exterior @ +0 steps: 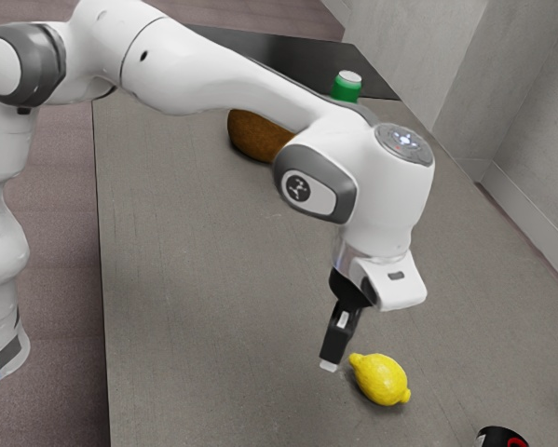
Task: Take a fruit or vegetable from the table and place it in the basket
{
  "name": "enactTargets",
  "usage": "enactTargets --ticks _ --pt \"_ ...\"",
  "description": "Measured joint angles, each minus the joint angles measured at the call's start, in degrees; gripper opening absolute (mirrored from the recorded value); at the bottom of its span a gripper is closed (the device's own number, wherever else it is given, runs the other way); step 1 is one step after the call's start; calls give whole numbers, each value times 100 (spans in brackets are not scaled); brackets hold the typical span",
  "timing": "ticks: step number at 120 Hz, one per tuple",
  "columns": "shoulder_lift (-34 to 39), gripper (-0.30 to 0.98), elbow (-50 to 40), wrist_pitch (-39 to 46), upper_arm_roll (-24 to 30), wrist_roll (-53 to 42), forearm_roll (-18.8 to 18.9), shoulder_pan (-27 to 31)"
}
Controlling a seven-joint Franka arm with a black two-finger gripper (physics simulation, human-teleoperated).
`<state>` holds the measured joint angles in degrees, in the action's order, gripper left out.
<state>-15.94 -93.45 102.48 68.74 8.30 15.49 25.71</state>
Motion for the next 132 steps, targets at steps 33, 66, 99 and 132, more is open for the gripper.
enactTargets --ticks 33,66,99,132 --pt "-502 69 144 209 38 305 310 -72" --pt "-937 69 -41 776 -15 491 355 -81" --pt "-1044 69 -197 1223 -137 604 344 -91" --pt "-1059 69 533 946 -148 584 459 -103"
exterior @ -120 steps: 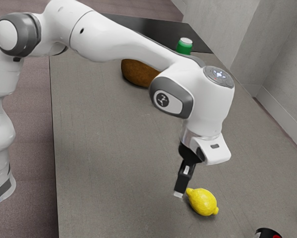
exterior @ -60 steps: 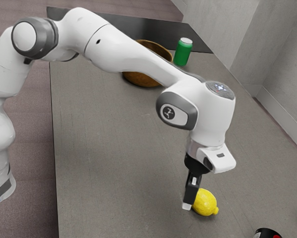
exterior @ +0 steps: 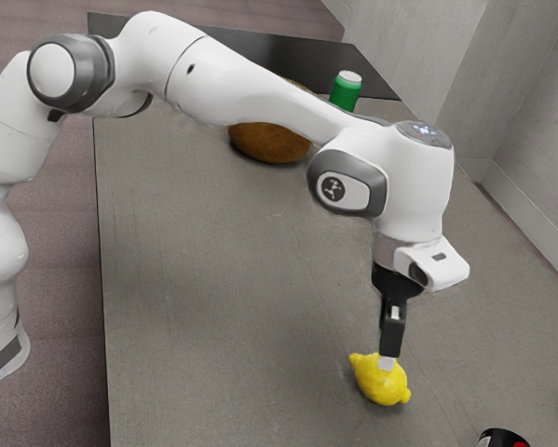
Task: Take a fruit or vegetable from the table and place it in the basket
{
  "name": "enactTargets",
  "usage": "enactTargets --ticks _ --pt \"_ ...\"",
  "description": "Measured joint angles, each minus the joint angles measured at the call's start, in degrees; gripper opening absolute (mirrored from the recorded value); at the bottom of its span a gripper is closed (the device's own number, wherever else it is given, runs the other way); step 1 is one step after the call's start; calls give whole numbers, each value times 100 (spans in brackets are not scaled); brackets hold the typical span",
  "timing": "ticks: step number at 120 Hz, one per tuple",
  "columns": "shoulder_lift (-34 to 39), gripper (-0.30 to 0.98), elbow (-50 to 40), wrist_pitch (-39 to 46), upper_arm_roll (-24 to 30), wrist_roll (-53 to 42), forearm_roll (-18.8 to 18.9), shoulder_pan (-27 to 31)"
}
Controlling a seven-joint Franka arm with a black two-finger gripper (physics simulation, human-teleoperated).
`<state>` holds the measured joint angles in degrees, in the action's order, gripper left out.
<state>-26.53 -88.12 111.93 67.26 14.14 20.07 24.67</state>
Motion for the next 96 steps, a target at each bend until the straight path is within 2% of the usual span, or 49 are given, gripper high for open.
enactTargets --ticks 16,38,70,96 --pt "-472 69 536 -311 -33 -67 284 -224" --pt "-936 69 624 -499 -257 -140 456 -335" --pt "-896 69 264 -521 -271 -348 549 -356" --pt "-963 69 231 -357 -326 -574 895 -449"
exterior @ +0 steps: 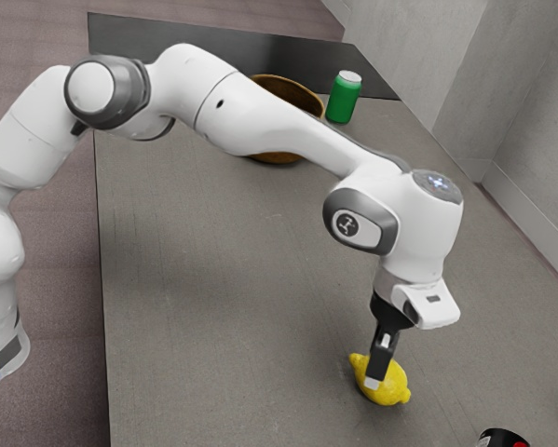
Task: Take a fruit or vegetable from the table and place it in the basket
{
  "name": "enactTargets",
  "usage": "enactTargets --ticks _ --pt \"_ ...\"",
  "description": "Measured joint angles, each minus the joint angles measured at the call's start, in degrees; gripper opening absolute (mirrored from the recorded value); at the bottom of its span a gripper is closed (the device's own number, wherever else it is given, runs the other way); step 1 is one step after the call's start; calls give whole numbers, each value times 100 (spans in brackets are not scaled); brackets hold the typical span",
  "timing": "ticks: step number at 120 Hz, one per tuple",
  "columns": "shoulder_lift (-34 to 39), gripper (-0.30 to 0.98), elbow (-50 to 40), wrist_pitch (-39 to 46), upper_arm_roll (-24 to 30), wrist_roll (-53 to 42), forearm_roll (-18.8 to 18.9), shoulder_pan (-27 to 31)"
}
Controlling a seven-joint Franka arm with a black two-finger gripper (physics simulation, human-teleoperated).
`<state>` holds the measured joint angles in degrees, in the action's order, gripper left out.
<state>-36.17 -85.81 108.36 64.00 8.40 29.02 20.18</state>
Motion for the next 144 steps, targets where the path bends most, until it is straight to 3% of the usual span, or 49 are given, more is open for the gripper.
enactTargets --ticks 44,72,92,104,118,144 --pt "-78 68 -435 1121 -343 -233 178 -65" --pt "-46 45 -573 1406 -561 -284 -43 10" --pt "844 43 -580 998 -594 -208 -206 245" --pt "1913 44 -580 436 -557 -153 -485 826" --pt "3155 44 -482 -453 -532 -121 -899 1978" --pt "3615 44 -115 -1442 -458 -308 -1414 3737"
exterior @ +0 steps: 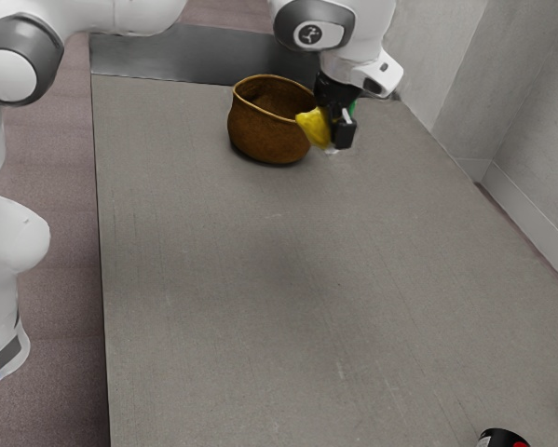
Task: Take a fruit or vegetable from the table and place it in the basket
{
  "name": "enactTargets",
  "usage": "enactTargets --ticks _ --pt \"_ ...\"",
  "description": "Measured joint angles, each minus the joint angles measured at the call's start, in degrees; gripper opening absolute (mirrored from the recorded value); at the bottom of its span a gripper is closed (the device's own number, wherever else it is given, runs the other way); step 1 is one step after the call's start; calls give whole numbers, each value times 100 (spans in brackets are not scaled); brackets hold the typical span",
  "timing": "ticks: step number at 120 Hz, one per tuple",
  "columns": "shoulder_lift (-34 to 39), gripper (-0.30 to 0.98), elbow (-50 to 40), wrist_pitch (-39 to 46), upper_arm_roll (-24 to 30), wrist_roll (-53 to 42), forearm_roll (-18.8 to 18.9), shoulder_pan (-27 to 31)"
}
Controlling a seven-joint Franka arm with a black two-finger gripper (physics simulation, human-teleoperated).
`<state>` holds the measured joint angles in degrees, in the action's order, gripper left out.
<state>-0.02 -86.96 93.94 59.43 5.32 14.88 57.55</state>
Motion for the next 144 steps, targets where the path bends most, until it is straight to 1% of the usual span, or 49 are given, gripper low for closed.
enactTargets --ticks 18,28,42,49,66,78,95,105,118,127,144 --pt "-67 44 276 -269 -86 -270 -206 926" --pt "-266 44 339 -336 -502 -416 -224 1044" --pt "-590 44 647 -362 -828 -616 -221 1872" --pt "-864 44 726 -326 -897 -707 -160 2042" --pt "-1243 45 908 -226 -955 -893 21 1938" --pt "-1823 45 1350 -141 -961 -1000 322 1604" --pt "-2403 45 1761 -29 -985 -1124 737 1338" --pt "-2595 44 1856 112 -998 -1198 907 1198" --pt "-2698 45 1872 315 -1001 -1284 1009 1092" --pt "-2725 55 1873 416 -1008 -1372 1033 1053" --pt "-2729 63 1873 525 -1007 -1549 1027 986"
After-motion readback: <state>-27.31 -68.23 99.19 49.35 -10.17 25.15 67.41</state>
